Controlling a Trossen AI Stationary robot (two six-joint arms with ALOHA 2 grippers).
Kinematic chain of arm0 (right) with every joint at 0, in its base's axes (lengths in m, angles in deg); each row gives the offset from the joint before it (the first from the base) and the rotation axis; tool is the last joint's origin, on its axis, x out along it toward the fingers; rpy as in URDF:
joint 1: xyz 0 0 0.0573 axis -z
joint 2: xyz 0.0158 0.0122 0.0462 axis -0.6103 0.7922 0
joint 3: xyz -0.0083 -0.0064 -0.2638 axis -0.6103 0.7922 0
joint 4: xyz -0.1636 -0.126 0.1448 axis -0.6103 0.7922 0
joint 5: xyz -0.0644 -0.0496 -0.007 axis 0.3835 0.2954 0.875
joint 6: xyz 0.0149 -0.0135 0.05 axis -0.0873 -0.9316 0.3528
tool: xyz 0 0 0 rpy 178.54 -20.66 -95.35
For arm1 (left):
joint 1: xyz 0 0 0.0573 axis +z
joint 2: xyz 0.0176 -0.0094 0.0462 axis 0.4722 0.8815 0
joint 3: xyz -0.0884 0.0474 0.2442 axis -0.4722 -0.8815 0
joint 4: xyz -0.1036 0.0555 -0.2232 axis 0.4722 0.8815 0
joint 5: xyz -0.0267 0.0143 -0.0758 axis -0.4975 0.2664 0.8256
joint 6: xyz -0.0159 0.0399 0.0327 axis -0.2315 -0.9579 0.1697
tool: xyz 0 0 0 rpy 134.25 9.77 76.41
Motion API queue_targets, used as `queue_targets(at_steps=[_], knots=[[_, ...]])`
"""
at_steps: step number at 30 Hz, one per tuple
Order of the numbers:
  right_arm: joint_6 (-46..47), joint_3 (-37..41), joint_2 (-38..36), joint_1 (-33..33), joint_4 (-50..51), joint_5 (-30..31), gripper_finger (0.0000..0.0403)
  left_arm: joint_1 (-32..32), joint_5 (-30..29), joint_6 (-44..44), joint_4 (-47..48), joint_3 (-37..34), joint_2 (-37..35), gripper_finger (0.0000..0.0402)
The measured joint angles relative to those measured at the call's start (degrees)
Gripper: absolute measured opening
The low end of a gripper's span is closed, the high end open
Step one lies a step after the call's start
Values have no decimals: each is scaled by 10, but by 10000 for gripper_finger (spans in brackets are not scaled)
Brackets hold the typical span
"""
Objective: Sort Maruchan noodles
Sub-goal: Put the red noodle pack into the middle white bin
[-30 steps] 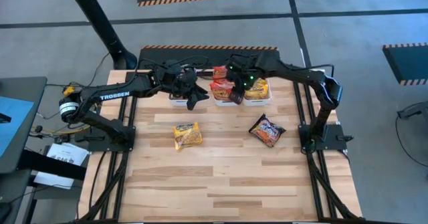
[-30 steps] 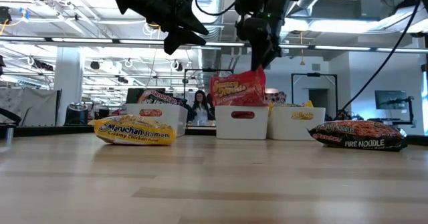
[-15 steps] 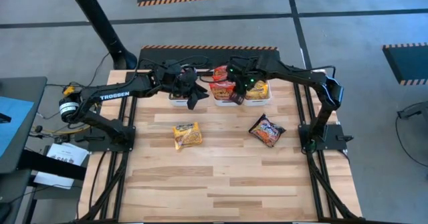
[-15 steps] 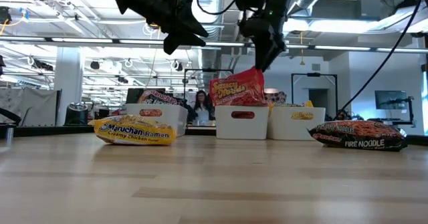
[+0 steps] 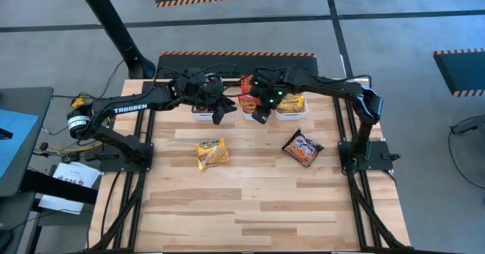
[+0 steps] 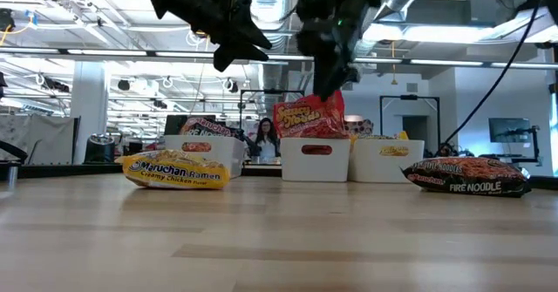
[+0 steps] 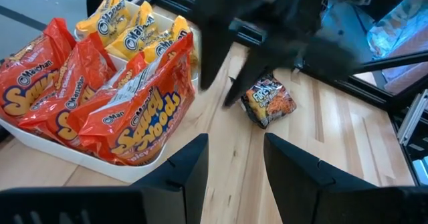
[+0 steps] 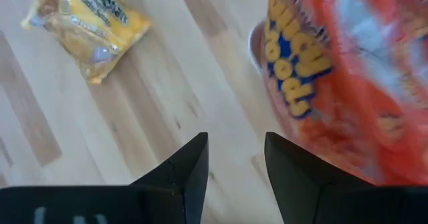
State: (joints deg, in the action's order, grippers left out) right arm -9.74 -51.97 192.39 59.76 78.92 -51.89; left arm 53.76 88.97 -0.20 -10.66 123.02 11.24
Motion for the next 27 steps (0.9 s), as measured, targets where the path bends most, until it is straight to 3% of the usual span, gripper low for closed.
queue_targets(at_steps=[11,27], knots=[[-8,1,80,9,-3,7,170,0,0,2,3,0,0,132],[-10,1,101,39,-17,8,170,0,0,-2,6,0,0,132]])
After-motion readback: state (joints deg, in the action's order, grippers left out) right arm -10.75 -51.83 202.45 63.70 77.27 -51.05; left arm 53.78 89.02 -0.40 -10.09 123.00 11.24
